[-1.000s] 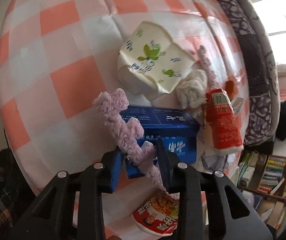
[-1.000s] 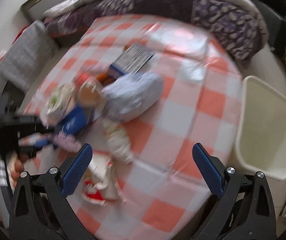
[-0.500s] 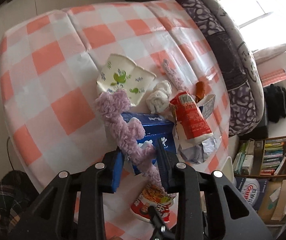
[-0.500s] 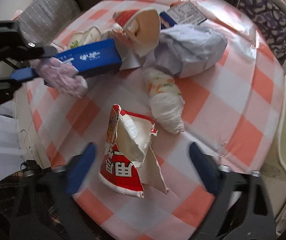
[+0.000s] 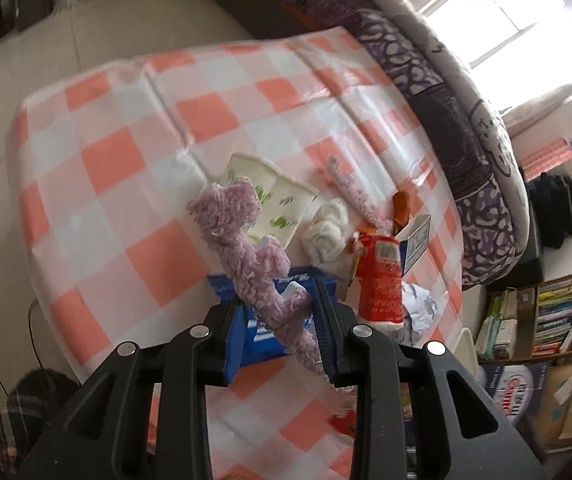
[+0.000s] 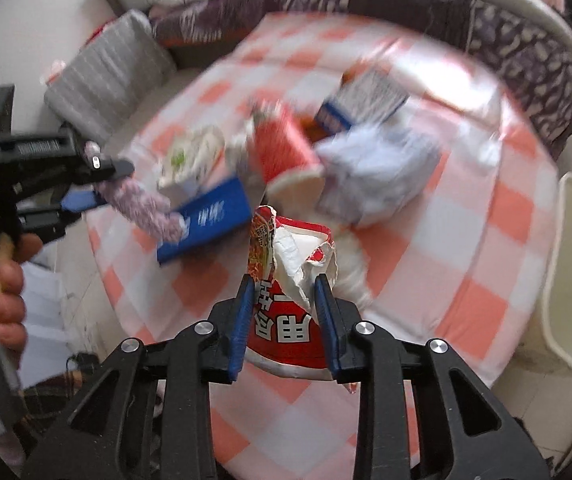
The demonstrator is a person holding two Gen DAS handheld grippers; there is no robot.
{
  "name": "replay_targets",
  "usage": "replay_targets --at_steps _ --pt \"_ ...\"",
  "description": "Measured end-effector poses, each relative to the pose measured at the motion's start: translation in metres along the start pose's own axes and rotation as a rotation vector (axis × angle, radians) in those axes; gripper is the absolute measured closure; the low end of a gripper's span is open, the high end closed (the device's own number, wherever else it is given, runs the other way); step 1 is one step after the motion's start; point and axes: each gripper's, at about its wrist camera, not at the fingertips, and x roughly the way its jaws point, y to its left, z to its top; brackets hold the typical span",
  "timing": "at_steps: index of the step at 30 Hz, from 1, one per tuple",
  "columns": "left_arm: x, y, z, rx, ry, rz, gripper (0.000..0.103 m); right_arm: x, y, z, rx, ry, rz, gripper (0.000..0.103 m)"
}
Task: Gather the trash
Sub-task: 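Carry the snack wrapper over the white bin and open the right tool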
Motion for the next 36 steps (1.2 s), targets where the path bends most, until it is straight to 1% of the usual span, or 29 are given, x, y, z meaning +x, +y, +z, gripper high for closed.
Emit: replay_targets --at_steps 4,9,13,17,21,25,29,36 --pt "-0.009 -0.020 -0.003 0.092 -0.094 0.031 0.072 -0.020 -0.011 0.013 0.007 -0.123 -0.073 0.074" --pt "-0.024 -0.053 -0.012 0.228 -0.245 0.091 0.072 -0.042 -0.030 0.024 0.032 -0.253 -0.183 0.074" --pt "-0.033 -0.080 -0.024 0.330 -0.366 0.132 0.072 -0.053 -0.045 0.026 0.048 -0.328 -0.248 0.074" --pt "-0.038 -0.101 -0.036 0.388 -0.439 0.142 0.072 -0.063 -0.057 0.024 0.076 -0.370 -0.304 0.074" --pt "-0.038 -0.121 -0.046 0.420 -0.470 0.126 0.072 -0.070 -0.076 0.026 0.109 -0.396 -0.367 0.074" --pt "-0.033 -0.136 -0.056 0.448 -0.464 0.110 0.072 -0.077 -0.095 0.021 0.145 -0.397 -0.424 0.073" --pt "-0.022 -0.153 -0.066 0.475 -0.449 0.098 0.072 -0.082 -0.126 0.018 0.210 -0.374 -0.475 0.073" --pt "-0.007 -0.183 -0.089 0.542 -0.415 0.058 0.072 -0.094 -0.182 0.012 0.367 -0.324 -0.503 0.073"
